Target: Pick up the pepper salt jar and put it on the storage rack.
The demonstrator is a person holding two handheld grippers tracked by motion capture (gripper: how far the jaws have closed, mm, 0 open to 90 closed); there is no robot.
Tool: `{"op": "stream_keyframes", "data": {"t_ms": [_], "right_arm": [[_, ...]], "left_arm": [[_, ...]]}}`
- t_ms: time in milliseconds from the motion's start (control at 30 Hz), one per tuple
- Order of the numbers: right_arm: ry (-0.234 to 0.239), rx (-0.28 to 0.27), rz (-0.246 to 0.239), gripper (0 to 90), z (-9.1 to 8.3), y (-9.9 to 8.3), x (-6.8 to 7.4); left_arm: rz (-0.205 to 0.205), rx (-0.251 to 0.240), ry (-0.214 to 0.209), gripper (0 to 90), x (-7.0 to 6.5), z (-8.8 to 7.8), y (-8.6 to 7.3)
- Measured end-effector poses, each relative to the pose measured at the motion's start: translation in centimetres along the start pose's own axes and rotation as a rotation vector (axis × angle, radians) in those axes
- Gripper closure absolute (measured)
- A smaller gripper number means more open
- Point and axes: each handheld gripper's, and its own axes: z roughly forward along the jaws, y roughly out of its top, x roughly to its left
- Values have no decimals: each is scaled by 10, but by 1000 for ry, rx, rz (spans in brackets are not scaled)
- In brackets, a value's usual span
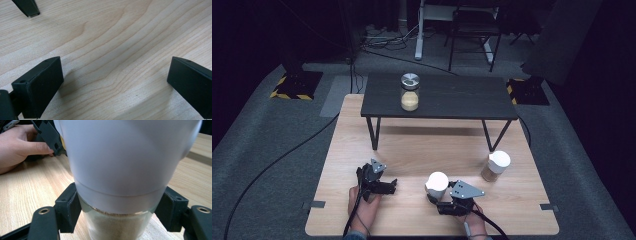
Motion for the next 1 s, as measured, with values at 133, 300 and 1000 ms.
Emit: {"op": "stream_keyframes", "data": {"t_ms": [133, 300, 1000], "right_arm": [[-2, 0, -4, 298, -1, 0, 0], [-3, -15, -11, 298, -4, 3, 0], [-76, -74, 2, 298, -31, 42, -21]], "left_arm": [[1, 1, 0, 4, 0, 0, 0], [0, 0, 0, 4, 0, 0, 0], [1, 0, 0, 4, 0, 0, 0]]}}
